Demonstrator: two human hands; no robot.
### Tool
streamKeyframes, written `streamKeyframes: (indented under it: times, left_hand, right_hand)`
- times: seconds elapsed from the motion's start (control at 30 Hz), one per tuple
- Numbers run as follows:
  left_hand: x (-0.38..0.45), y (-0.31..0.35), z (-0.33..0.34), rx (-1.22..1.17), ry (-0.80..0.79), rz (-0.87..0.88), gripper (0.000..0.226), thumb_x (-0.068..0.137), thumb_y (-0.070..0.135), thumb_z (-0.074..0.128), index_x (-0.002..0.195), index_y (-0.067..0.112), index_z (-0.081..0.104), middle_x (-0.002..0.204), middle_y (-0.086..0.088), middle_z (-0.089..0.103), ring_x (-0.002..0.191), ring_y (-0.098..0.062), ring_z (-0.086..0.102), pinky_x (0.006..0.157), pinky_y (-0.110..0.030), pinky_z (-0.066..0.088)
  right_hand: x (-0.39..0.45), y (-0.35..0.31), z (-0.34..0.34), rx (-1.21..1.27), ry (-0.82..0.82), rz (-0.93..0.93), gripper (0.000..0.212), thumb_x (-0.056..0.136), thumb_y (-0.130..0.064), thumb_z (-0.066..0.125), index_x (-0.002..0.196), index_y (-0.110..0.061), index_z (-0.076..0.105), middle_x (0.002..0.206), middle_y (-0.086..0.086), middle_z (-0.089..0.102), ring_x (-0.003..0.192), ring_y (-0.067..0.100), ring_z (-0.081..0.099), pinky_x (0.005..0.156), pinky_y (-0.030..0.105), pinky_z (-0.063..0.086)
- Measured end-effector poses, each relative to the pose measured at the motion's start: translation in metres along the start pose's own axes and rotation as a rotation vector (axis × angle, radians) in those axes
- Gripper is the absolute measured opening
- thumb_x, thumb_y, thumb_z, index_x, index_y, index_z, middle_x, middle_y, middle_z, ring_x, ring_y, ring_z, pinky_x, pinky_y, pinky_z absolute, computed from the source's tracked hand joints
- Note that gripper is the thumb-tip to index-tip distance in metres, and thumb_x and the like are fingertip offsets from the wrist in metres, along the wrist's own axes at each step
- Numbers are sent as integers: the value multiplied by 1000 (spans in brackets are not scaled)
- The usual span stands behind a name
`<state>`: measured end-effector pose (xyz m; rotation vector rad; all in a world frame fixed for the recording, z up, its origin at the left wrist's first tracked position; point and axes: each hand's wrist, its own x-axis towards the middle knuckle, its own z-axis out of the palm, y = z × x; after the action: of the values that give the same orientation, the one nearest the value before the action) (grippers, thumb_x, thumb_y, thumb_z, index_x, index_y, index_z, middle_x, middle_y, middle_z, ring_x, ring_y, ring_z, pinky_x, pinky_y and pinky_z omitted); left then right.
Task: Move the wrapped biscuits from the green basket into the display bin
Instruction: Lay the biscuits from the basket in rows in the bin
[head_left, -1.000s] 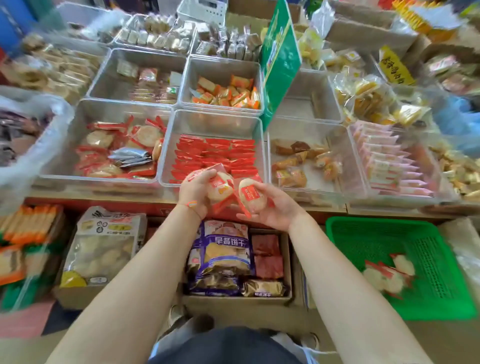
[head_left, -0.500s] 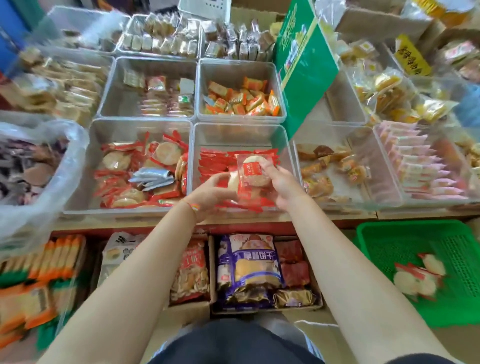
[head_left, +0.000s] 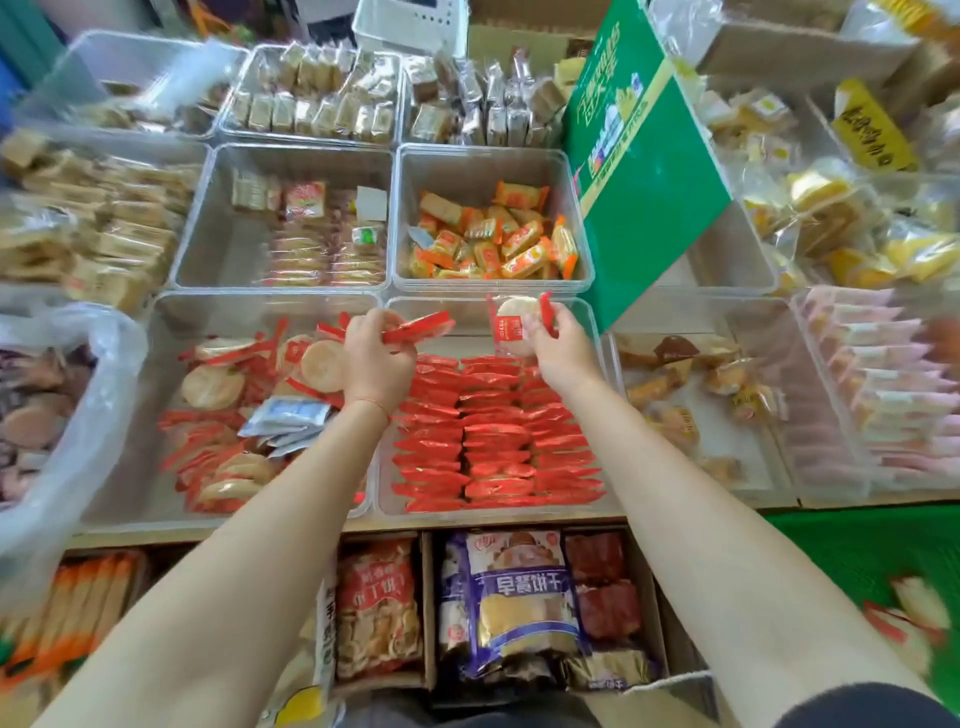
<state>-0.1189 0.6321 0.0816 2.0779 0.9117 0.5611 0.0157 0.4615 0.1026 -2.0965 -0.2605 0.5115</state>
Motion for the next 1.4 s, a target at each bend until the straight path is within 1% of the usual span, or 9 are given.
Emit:
streamKeyframes:
  times: [0.17, 0.27, 0.37, 0.6, 0.7, 0.8, 0.97, 1.2, 1.4]
  left_hand:
    - [28, -30, 16, 263, 7, 167, 13, 84, 6, 61, 93, 11, 53, 89, -7, 58, 88, -26, 49, 70, -34, 36]
    - [32, -48, 20, 294, -23, 170, 16, 83, 4, 59, 96, 9, 51, 93, -11, 58, 91, -31, 49, 73, -38, 37]
    - [32, -51, 24, 271, -3, 164, 18, 85, 4, 58, 102, 6, 53, 96, -13, 58, 91, -32, 50, 74, -40, 38]
    - [33, -45, 21, 361, -70, 188, 28, 81, 3, 60, 108, 6, 58, 119, -13, 59, 102, -36, 53, 77, -44, 48]
    - [35, -45, 21, 394, -99, 160, 25, 84, 9, 61, 109, 8, 60, 123, -12, 56, 106, -35, 51, 70, -42, 49]
    - [35, -44, 21, 420, -111, 151, 20, 86, 11, 62, 106, 10, 62, 123, -13, 55, 106, -35, 51, 66, -41, 48]
    - [36, -44, 22, 447, -115, 150, 21, 87, 14, 63, 107, 10, 63, 123, -15, 54, 106, -37, 51, 69, -47, 53]
    - [35, -41, 23, 477, -169, 68, 41, 88, 29, 59, 124, 10, 54, 143, -13, 40, 127, -33, 39, 87, -44, 48]
    - [35, -38, 23, 544, -200, 69, 50, 89, 36, 55, 131, 11, 48, 150, -14, 33, 132, -32, 34, 96, -43, 43]
  right_hand:
    - [26, -5, 33, -294, -73, -208, 36, 94, -10, 57, 129, -18, 58, 117, 1, 56, 101, 11, 49, 86, 20, 35]
    - [37, -5, 54, -422, -107, -248, 30, 89, -4, 55, 116, -19, 56, 111, 2, 60, 100, 20, 57, 86, 30, 45]
    - [49, -4, 71, -514, -149, -192, 24, 86, 0, 53, 102, -16, 47, 98, 4, 59, 87, 26, 57, 69, 35, 43]
    - [66, 3, 97, -569, -373, -83, 41, 83, -24, 74, 119, -16, 56, 119, 7, 59, 111, 25, 56, 85, 30, 42]
    - [62, 1, 93, -435, -256, -147, 40, 83, -30, 75, 112, -21, 49, 115, 1, 53, 104, 20, 54, 81, 31, 45]
    - [52, -1, 89, -464, -74, -403, 43, 83, -26, 73, 116, -21, 46, 109, -1, 49, 101, 20, 51, 81, 34, 46]
    - [49, -9, 99, -561, -74, -660, 23, 82, -13, 69, 104, -21, 67, 98, 1, 56, 95, 24, 50, 81, 41, 46]
    - [64, 11, 66, -444, -35, -373, 19, 91, -11, 64, 108, -16, 69, 104, 0, 64, 96, 20, 60, 72, 23, 41]
    - [68, 8, 95, -431, -381, -89, 47, 101, -46, 44, 127, -12, 62, 124, 10, 66, 116, 28, 58, 92, 35, 44]
